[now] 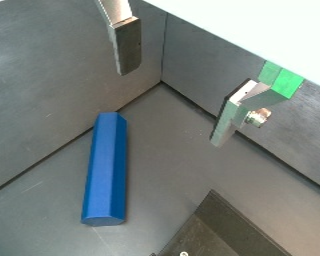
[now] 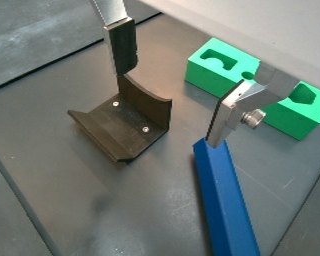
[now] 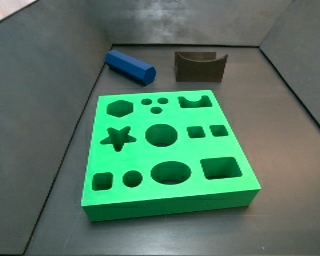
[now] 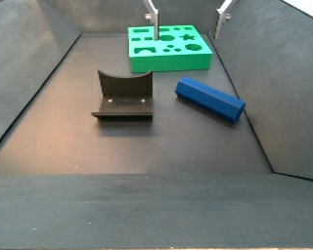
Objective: Pick up the hexagon object. Move up. Place the hexagon object on the fixture. Regrasp the hexagon object. Move to above the board. Insert the hexagon object.
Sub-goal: Pick up the hexagon object.
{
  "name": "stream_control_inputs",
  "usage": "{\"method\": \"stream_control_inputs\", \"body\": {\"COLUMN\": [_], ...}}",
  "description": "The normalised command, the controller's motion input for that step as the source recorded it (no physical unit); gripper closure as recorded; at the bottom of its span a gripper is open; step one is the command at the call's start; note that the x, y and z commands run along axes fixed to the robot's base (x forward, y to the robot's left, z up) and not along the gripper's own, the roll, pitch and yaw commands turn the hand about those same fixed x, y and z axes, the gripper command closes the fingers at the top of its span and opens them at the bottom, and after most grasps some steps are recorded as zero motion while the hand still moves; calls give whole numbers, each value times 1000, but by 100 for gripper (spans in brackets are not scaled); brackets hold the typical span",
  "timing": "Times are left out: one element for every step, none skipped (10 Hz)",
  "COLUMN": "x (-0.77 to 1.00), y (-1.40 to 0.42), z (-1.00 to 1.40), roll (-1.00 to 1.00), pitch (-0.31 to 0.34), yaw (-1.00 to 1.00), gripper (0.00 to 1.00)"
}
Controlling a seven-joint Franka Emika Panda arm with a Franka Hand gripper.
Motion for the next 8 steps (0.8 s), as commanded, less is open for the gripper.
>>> {"method": "stream_control_inputs", "body": {"x": [-11, -371, -446, -394, -309, -86, 0, 0], "y": [-3, -231, -360, -320, -311, -294, -300, -251], "z": [-177, -540, -591, -571, -574, -566, -629, -717], "roll": [-30, 0, 76, 87, 83, 31, 27, 31], "pitch": [-20, 0, 0, -11, -27, -17, 0, 0], "yaw": [149, 517, 643, 723, 766, 823, 874, 923], "gripper": [0, 0, 0, 0, 0, 0, 0, 0]}}
